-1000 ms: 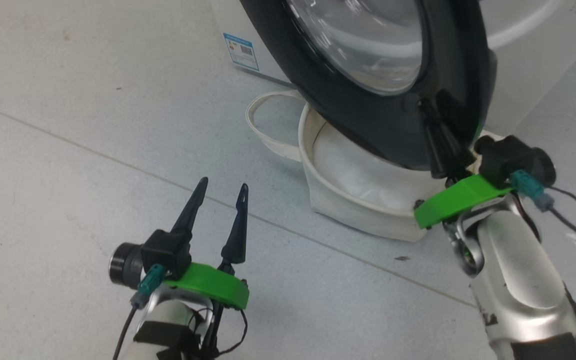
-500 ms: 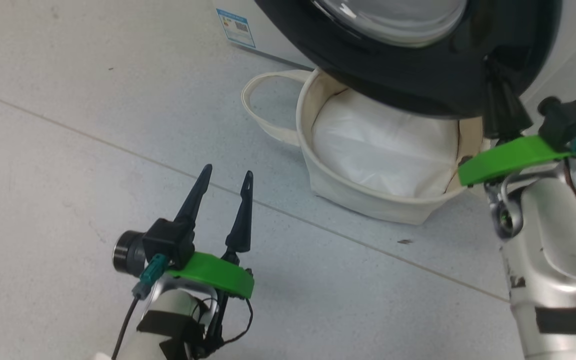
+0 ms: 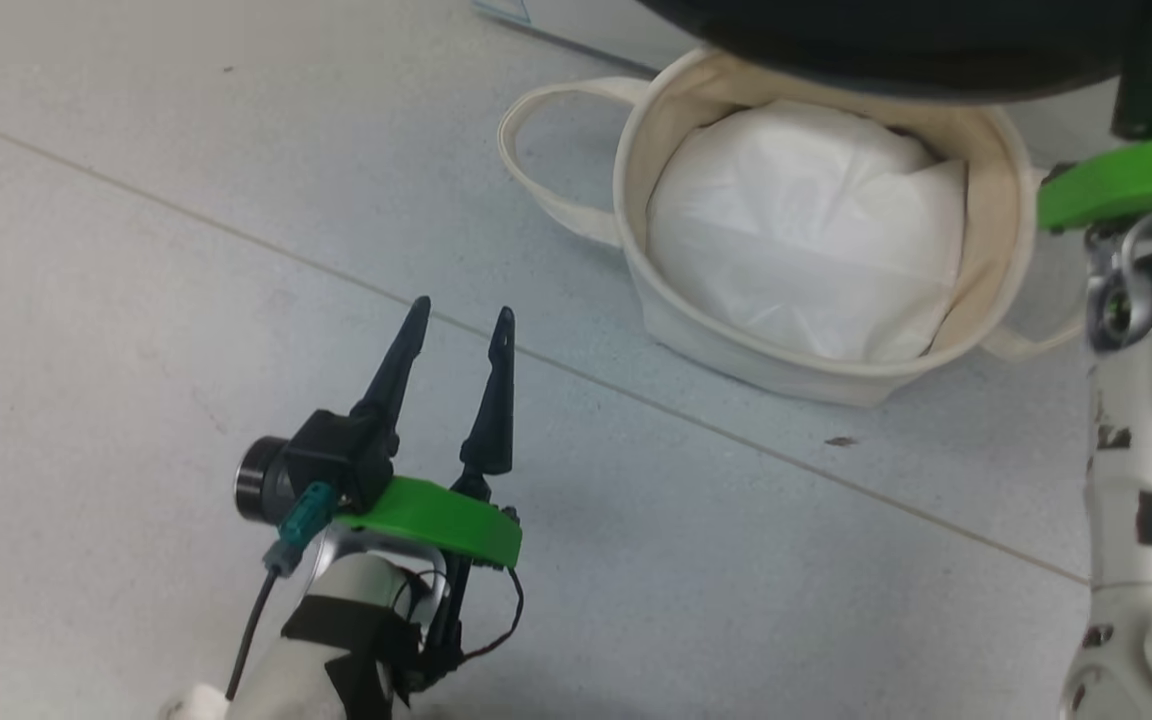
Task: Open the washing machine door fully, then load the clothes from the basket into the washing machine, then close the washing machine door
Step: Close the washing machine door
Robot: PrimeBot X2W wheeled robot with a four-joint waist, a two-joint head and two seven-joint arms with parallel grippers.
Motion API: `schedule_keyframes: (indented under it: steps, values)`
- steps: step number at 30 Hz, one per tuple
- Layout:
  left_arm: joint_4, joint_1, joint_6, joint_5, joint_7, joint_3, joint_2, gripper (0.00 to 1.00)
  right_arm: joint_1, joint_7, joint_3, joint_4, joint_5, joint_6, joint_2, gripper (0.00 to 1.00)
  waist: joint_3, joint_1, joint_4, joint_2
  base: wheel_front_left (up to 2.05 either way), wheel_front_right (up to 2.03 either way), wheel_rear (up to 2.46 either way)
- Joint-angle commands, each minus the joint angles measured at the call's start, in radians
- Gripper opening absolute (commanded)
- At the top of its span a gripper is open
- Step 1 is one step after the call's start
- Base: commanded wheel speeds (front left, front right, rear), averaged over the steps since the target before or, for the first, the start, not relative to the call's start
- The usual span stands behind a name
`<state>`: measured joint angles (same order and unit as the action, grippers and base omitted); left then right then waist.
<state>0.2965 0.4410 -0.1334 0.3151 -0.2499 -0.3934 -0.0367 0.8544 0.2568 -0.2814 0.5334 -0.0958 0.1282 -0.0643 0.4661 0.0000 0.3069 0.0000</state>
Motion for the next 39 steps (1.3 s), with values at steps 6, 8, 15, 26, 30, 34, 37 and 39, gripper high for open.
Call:
schedule_keyframes:
  steps: [6,8,15,26,30,34,37,39]
  values:
    - [-0.051,0.040,-0.019,0.031,-0.012,0.032,-0.014,1.00,0.116,0.005,-0.015,-0.008,-0.020,0.003,-0.017,0.00,0.056,0.0000,0.025,0.0000,0.00,0.00,0.00]
    - [-0.059,0.042,-0.026,0.040,-0.012,0.040,-0.014,1.00,0.140,0.005,-0.034,-0.007,-0.015,0.003,-0.022,0.00,0.067,0.0000,0.030,0.0000,0.00,0.00,0.00]
    - [-0.064,0.046,-0.030,0.050,-0.012,0.040,-0.014,1.00,0.205,0.005,-0.088,-0.023,0.000,0.003,-0.024,0.00,0.095,0.0000,0.036,0.0000,0.00,0.00,0.00]
    - [-0.059,0.046,-0.029,0.044,-0.012,0.029,-0.014,1.00,0.228,0.005,-0.140,-0.040,0.052,0.003,-0.020,0.00,0.088,0.0000,0.031,0.0000,0.00,0.00,0.00]
    - [-0.054,0.042,-0.026,0.041,-0.012,0.026,-0.014,1.00,0.213,0.005,-0.131,-0.041,0.050,0.003,-0.026,0.00,0.074,0.0000,0.028,0.0000,0.00,0.00,0.00]
    - [-0.037,0.030,-0.017,0.036,-0.012,0.023,-0.014,1.00,0.158,0.005,-0.088,-0.046,0.063,0.003,-0.021,0.00,0.032,0.0000,0.014,0.0000,0.00,0.00,0.00]
    - [-0.019,0.019,-0.006,0.030,-0.012,0.021,-0.014,1.00,0.083,0.005,-0.011,-0.065,0.094,0.003,-0.013,0.00,-0.018,0.0000,-0.004,0.0000,0.00,0.00,0.00]
    - [-0.018,0.014,0.001,0.019,-0.012,0.022,-0.014,1.00,0.015,0.005,0.070,-0.100,0.117,0.003,-0.017,0.00,-0.055,0.0000,-0.018,0.0000,0.00,0.00,0.00]
